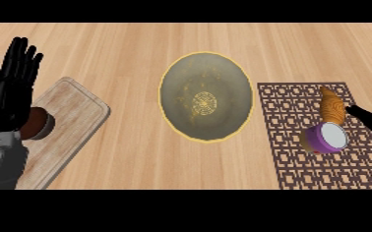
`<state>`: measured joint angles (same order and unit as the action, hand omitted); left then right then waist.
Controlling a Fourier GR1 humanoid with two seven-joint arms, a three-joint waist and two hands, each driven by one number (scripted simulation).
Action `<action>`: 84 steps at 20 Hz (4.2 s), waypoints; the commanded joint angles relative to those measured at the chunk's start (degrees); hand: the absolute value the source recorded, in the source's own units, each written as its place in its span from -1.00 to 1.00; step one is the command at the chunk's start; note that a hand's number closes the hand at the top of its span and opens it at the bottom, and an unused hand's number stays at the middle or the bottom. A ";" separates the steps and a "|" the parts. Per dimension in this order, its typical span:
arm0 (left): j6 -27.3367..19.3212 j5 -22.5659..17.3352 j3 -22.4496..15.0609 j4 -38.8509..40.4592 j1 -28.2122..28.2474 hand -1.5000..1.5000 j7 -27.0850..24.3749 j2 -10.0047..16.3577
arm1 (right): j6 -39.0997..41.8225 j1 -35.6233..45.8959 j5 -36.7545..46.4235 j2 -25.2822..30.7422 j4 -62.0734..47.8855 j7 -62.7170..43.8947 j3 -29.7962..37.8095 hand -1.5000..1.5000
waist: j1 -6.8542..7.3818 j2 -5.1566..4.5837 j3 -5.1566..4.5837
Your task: Pick the can from the placemat and place it in the bowl
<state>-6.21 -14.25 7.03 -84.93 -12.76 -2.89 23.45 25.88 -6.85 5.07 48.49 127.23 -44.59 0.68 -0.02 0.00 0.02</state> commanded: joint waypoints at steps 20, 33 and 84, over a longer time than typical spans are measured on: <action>2.68 3.00 3.71 -1.13 -2.66 0.00 4.16 -2.80 | 3.32 0.92 23.79 -14.20 -20.20 26.54 2.55 -1.00 | -0.13 0.03 -0.01; 5.44 3.09 6.57 -2.06 -1.81 0.00 4.91 -2.99 | 3.87 4.11 32.05 -20.36 -28.21 28.30 1.61 -1.00 | -0.07 0.02 -0.02; 6.03 6.90 4.27 1.59 -7.03 0.00 2.61 -6.66 | -0.27 58.41 32.71 4.05 -90.56 105.56 8.98 1.00 | 4.84 -1.15 0.14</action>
<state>-0.38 -6.93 10.32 -83.06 -19.53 -1.26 15.62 17.94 46.46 41.08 52.22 40.94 51.66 8.72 5.43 -1.62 0.23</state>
